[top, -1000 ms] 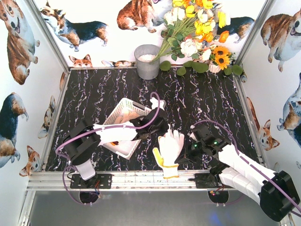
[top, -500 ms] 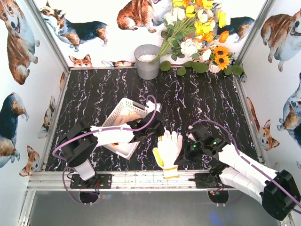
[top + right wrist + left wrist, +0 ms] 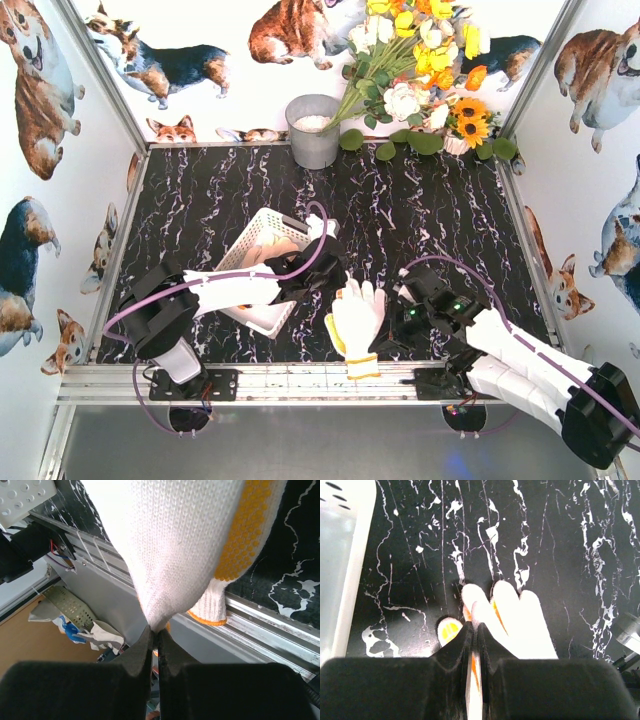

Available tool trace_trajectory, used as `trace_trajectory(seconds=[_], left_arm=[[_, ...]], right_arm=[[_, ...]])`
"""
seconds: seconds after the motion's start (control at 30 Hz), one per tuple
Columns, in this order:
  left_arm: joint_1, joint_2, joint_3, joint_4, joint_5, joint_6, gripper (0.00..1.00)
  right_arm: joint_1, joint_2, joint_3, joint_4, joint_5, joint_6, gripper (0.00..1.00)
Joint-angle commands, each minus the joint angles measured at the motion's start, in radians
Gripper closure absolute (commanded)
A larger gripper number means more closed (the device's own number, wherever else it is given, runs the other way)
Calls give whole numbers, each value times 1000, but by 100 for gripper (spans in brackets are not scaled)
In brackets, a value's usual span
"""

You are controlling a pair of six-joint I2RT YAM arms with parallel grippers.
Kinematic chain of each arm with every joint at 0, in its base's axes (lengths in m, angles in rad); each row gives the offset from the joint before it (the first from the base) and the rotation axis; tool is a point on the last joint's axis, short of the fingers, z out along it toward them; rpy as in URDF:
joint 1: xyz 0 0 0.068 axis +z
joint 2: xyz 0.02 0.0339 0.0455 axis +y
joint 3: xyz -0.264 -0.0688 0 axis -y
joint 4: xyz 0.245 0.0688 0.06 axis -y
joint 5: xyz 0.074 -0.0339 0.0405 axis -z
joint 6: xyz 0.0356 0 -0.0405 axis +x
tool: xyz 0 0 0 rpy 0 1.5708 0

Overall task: Put the gloves into the storage basket
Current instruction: Pair the glove with the glove.

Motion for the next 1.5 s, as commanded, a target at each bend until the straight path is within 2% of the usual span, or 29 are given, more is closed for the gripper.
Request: trace_trajectory(seconds=[0.0,0.37,0.67,1.1,1.47], left_arm=[[5,-18,-2,-26,-20,-16,100],[4,34,-11,9,-9,-15,100],[4,52,3,-28,-17,-18,100],[3,43,29,-68,-5,-7,100],[4,58,14,-62,2,-23,100]], right_arm=[[7,-2,-25,52,-12,14,100],[14,31,-73,95,-18,15,100],[25,68,-94,126,-36,11,100],[25,-5,-64,17,-60,-7,100],[26,-11,-92,23,-109,-11,100]])
